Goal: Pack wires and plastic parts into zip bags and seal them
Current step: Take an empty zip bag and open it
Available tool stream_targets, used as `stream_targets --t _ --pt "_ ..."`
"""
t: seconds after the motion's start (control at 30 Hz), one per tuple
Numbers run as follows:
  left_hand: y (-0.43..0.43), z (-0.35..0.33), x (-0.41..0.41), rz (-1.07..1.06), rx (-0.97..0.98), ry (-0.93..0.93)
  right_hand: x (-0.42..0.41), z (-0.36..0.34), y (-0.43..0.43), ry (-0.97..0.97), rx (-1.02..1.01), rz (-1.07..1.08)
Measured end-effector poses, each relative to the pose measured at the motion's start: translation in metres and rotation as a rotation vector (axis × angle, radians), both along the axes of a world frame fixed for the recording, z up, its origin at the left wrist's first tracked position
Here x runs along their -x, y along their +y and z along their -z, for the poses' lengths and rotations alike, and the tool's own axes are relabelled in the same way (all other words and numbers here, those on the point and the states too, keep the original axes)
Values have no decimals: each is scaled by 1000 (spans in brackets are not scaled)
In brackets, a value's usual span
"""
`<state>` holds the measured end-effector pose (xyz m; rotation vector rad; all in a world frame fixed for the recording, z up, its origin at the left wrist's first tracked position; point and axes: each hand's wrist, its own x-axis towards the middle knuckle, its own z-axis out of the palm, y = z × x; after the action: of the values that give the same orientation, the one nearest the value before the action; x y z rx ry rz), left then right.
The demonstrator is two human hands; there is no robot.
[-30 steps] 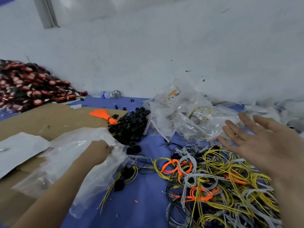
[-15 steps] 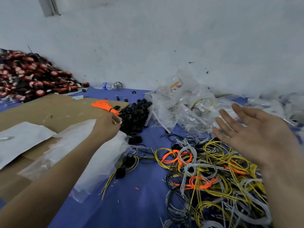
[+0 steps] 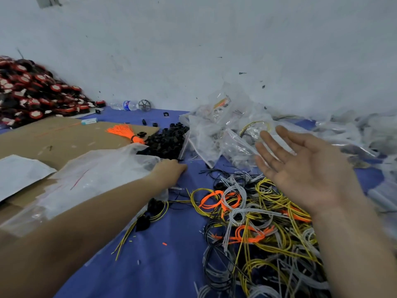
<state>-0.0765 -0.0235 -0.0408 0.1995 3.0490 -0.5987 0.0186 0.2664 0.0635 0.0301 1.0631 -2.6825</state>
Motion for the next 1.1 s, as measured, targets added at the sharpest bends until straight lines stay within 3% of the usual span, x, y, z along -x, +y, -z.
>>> stream_targets --t 0.17,0.33,0.4,0.47,0.6,0.73,0.8,0.87,1.0,1.1 --pt "12 -3 -2 -9 -24 92 0 1 1 -4 14 -21" --pt "30 -70 -5 167 -666 443 5 6 9 -23 -12 27" --pt "37 -87 -6 212 -764 510 6 10 7 -61 -27 29" --pt "41 -83 -4 117 -649 386 7 12 5 -82 -29 27" --pt "22 -26 1 -178 -194 -75 7 13 3 -71 -37 23" --pt "9 -1 -2 -160 -97 -57 7 13 2 -73 -34 28" --pt "17 -16 -5 -121 -126 42 8 13 2 -82 -33 50" --pt "34 -42 -14 -58 -300 146 11 15 2 -100 -51 72" --pt "99 -98 -53 301 -669 371 11 18 1 -80 -140 -35" --pt "152 -114 -79 447 -741 322 9 19 -6 63 -182 -55"
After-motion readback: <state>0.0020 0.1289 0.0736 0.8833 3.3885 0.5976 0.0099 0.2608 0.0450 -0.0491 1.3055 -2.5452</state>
